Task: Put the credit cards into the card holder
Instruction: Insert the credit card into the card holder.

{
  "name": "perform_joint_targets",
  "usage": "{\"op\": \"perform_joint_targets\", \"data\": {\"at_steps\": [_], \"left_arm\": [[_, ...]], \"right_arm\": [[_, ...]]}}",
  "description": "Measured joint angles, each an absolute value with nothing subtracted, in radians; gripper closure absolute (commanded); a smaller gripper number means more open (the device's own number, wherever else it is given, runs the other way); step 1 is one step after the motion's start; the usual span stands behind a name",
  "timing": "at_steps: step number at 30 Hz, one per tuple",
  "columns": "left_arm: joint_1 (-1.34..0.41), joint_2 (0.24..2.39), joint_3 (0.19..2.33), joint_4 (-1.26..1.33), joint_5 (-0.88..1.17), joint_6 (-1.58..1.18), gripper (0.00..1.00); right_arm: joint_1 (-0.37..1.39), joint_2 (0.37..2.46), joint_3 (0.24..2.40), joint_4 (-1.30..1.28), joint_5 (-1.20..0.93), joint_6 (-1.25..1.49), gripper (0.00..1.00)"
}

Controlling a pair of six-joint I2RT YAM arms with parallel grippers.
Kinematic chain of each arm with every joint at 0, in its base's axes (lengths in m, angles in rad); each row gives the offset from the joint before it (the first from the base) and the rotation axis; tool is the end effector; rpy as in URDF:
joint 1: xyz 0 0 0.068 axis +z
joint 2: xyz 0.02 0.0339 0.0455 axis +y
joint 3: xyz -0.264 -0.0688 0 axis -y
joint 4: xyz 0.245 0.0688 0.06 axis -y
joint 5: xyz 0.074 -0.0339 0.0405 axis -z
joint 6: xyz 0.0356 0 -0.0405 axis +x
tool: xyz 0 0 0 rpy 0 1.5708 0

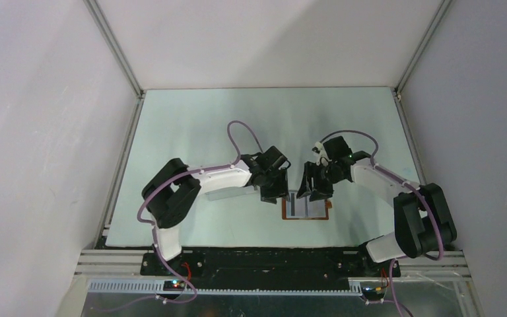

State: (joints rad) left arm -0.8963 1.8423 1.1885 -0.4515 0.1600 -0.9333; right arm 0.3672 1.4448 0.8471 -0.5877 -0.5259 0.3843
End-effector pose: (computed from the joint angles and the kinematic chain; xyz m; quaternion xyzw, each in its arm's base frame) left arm 0.2271 -0.2931 0.1689 0.0005 0.9701 -0.2296 0.0786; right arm 0.2386 0.1109 0.1900 -0.0417 0.9481 0.3052 0.0784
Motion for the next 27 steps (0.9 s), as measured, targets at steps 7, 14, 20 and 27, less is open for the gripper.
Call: {"op": "perform_joint_targets", "data": {"at_steps": [7, 14, 20, 27], "left_arm": [[-0.904, 1.917, 1.226, -0.443, 0.171, -0.956, 0.46], [-0.906, 1.940, 1.248, -0.428, 0.187, -0.971, 0.45], [-0.907, 1.945, 1.254, -0.420, 0.199, -0.969, 0.49], [-0.912, 1.935, 1.255, -0.410, 0.218, -0.965, 0.53]], "right_arm": [[0.357, 1.507, 0.847, -0.633, -0.425, 0.369, 0.60], [0.358, 1.592, 0.847, -0.630, -0.409, 0.363, 0.80], [0.361, 1.625, 0.844, -0.606, -0.451, 0.365, 0.82], [0.358, 1.626, 0.828, -0.583, -0.490, 0.366, 0.79]]}}
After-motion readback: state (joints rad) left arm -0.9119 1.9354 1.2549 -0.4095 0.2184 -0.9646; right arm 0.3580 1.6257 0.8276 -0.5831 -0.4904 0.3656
